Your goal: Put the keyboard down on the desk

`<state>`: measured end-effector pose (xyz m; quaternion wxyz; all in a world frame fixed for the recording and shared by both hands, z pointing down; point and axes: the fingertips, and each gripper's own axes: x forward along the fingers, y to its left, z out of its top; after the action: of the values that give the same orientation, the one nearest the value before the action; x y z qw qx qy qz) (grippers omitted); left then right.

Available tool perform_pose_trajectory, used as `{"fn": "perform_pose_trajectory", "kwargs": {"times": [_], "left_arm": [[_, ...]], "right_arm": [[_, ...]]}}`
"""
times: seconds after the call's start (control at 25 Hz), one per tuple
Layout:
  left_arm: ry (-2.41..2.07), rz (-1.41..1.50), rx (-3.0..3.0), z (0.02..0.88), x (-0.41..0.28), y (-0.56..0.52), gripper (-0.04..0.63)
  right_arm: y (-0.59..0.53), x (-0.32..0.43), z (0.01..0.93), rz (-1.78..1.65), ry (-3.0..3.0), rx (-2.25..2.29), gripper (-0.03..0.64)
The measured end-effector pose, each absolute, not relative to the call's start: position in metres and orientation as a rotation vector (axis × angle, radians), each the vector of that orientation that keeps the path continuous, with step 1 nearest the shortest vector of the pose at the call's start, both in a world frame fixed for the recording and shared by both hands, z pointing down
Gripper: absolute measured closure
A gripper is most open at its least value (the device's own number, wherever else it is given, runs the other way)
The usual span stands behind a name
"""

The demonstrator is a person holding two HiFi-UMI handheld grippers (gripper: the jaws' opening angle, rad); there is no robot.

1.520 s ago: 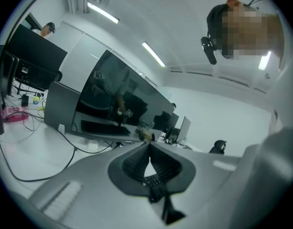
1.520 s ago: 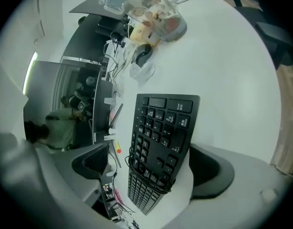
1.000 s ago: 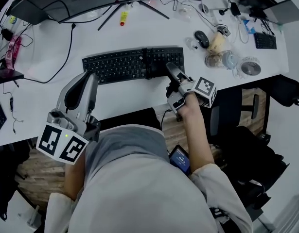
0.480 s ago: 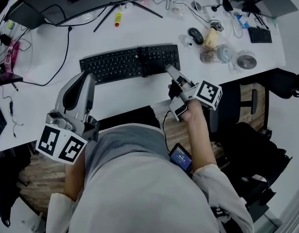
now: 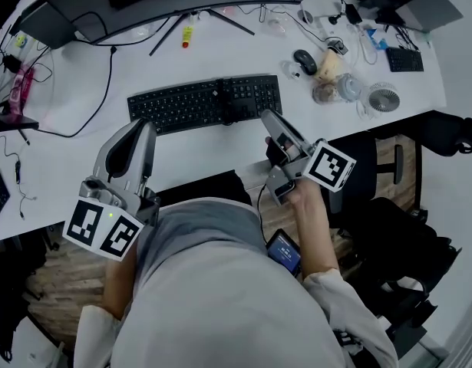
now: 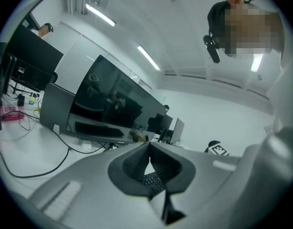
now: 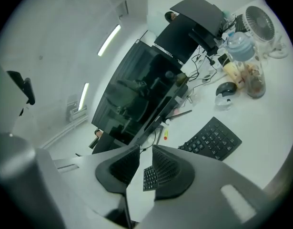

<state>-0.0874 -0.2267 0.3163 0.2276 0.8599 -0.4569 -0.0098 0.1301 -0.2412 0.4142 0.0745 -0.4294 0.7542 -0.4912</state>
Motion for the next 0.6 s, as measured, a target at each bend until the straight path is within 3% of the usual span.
{"fn": "perform_pose_trajectory", "kwargs": {"times": [0.6], "left_arm": [[-1.392,0.025,2.345,0.313,-0.108,-0.211,0.595]], "right_arm": [[-0.223,0.111,0.359,-1.017,2.566,-1.497,0.606]]}}
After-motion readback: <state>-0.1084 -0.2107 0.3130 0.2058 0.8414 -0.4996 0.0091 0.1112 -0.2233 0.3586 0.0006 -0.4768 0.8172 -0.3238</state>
